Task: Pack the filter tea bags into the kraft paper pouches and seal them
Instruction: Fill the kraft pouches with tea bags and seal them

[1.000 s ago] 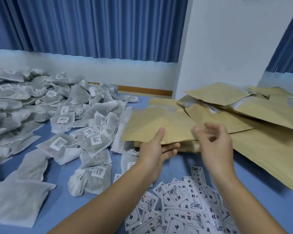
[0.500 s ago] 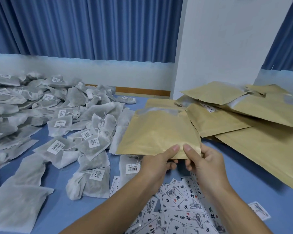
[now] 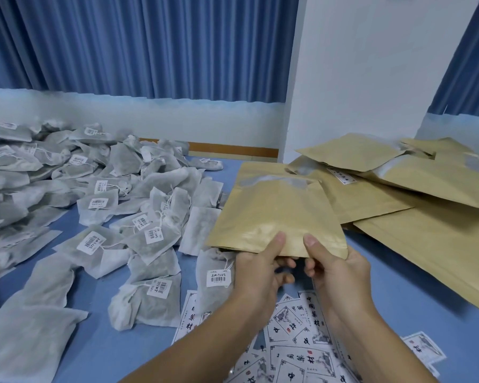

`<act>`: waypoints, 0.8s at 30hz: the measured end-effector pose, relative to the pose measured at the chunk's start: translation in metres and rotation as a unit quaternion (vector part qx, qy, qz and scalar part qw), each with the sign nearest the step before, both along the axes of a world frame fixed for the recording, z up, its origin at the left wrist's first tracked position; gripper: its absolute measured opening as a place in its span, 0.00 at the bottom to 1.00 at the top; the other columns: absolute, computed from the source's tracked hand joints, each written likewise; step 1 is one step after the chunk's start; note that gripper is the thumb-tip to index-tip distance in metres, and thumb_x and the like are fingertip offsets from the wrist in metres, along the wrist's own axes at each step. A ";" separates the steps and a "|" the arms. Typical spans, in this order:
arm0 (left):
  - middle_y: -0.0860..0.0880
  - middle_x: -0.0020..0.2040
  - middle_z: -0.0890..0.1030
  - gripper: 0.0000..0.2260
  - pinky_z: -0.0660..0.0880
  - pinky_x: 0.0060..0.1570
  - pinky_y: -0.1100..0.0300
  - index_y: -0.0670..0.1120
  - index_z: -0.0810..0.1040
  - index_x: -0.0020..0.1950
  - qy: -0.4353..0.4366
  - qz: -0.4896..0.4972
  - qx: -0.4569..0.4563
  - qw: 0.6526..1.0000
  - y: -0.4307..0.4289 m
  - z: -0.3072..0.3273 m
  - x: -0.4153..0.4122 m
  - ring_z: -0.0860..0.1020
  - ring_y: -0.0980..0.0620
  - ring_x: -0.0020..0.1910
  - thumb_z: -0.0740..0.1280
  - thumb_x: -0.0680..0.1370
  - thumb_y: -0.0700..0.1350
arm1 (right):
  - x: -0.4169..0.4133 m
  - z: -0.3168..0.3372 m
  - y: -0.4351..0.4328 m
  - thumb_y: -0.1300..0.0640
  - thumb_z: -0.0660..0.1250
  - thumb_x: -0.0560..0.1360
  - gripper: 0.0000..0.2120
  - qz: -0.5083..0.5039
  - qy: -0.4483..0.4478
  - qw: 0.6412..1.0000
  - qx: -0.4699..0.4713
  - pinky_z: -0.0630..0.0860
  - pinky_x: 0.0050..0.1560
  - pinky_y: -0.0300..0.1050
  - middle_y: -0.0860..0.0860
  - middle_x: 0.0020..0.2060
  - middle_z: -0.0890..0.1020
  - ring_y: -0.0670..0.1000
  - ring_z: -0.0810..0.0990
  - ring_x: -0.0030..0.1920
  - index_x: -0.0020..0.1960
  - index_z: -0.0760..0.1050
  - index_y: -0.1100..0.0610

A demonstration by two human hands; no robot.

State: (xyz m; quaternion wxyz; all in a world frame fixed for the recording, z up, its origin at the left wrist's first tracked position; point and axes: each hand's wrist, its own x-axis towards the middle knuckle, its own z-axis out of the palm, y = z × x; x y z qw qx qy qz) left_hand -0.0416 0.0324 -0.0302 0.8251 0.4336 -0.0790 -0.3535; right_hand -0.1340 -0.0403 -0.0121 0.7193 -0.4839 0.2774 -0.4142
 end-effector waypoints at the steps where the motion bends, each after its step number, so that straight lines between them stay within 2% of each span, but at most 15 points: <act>1: 0.43 0.36 0.79 0.12 0.68 0.23 0.60 0.40 0.79 0.54 0.010 0.017 0.000 1.000 0.000 -0.001 0.000 0.75 0.50 0.29 0.74 0.76 0.45 | -0.001 0.002 -0.002 0.62 0.75 0.73 0.05 -0.006 -0.007 1.000 0.009 0.70 0.30 0.42 0.53 0.31 0.78 0.48 0.71 0.28 0.45 0.80 0.61; 5: 0.45 0.35 0.77 0.11 0.64 0.21 0.62 0.41 0.79 0.55 0.017 0.044 0.017 0.999 0.002 -0.005 0.005 0.72 0.52 0.27 0.74 0.76 0.44 | -0.003 0.000 -0.002 0.62 0.75 0.73 0.04 -0.013 -0.051 0.997 0.059 0.70 0.28 0.39 0.50 0.33 0.79 0.46 0.71 0.28 0.46 0.81 0.58; 8: 0.46 0.34 0.78 0.10 0.64 0.21 0.63 0.42 0.79 0.56 0.001 0.030 0.011 0.999 0.002 -0.006 0.000 0.72 0.53 0.26 0.73 0.77 0.44 | 0.003 -0.005 0.007 0.60 0.74 0.74 0.06 0.010 -0.026 0.999 0.040 0.70 0.28 0.40 0.53 0.32 0.78 0.47 0.72 0.28 0.48 0.81 0.61; 11: 0.43 0.32 0.77 0.15 0.63 0.21 0.63 0.43 0.78 0.56 0.003 0.043 0.014 0.999 0.003 -0.008 -0.003 0.72 0.51 0.26 0.71 0.78 0.53 | 0.004 -0.003 0.006 0.60 0.73 0.75 0.05 0.014 -0.020 0.999 0.031 0.72 0.29 0.41 0.52 0.30 0.76 0.48 0.72 0.28 0.46 0.79 0.62; 12: 0.43 0.31 0.77 0.16 0.62 0.21 0.64 0.43 0.78 0.54 0.018 0.054 0.019 0.998 0.004 -0.007 -0.002 0.71 0.51 0.25 0.70 0.78 0.56 | 0.002 -0.001 0.003 0.60 0.74 0.75 0.06 0.001 -0.029 0.998 0.047 0.72 0.28 0.40 0.50 0.29 0.76 0.47 0.72 0.28 0.44 0.78 0.61; 14: 0.46 0.29 0.76 0.13 0.61 0.21 0.64 0.46 0.79 0.46 0.017 0.082 0.034 0.996 0.007 -0.008 0.004 0.70 0.51 0.24 0.69 0.79 0.56 | -0.001 0.001 -0.002 0.60 0.74 0.74 0.10 -0.022 -0.044 0.995 0.088 0.72 0.27 0.38 0.49 0.28 0.76 0.46 0.72 0.27 0.40 0.74 0.58; 16: 0.48 0.27 0.74 0.13 0.60 0.21 0.64 0.50 0.79 0.37 -0.027 0.087 0.048 0.995 0.008 -0.009 0.005 0.67 0.53 0.24 0.70 0.79 0.54 | -0.002 0.002 -0.001 0.59 0.75 0.73 0.10 -0.013 -0.054 0.992 0.109 0.71 0.27 0.38 0.49 0.31 0.77 0.46 0.72 0.28 0.39 0.74 0.57; 18: 0.47 0.27 0.72 0.15 0.60 0.22 0.63 0.52 0.80 0.33 -0.083 0.066 0.053 0.993 0.010 -0.011 0.002 0.65 0.53 0.24 0.71 0.77 0.55 | 0.002 0.002 0.006 0.59 0.75 0.72 0.07 0.034 -0.036 0.994 0.094 0.71 0.27 0.38 0.52 0.34 0.79 0.47 0.73 0.29 0.41 0.78 0.59; 21: 0.45 0.32 0.77 0.11 0.66 0.27 0.60 0.50 0.83 0.39 -0.114 0.040 0.027 0.992 0.013 -0.012 -0.003 0.70 0.51 0.28 0.77 0.71 0.57 | 0.006 0.001 0.016 0.58 0.75 0.72 0.09 0.082 -0.006 0.994 0.067 0.72 0.28 0.40 0.55 0.33 0.76 0.49 0.73 0.31 0.47 0.81 0.64; 24: 0.43 0.39 0.82 0.10 0.68 0.30 0.57 0.48 0.85 0.46 -0.101 0.026 -0.008 0.995 0.016 -0.012 -0.003 0.74 0.48 0.31 0.77 0.71 0.52 | 0.007 -0.001 0.017 0.59 0.75 0.71 0.09 0.090 0.002 0.993 0.074 0.72 0.30 0.40 0.54 0.32 0.75 0.49 0.72 0.30 0.47 0.80 0.62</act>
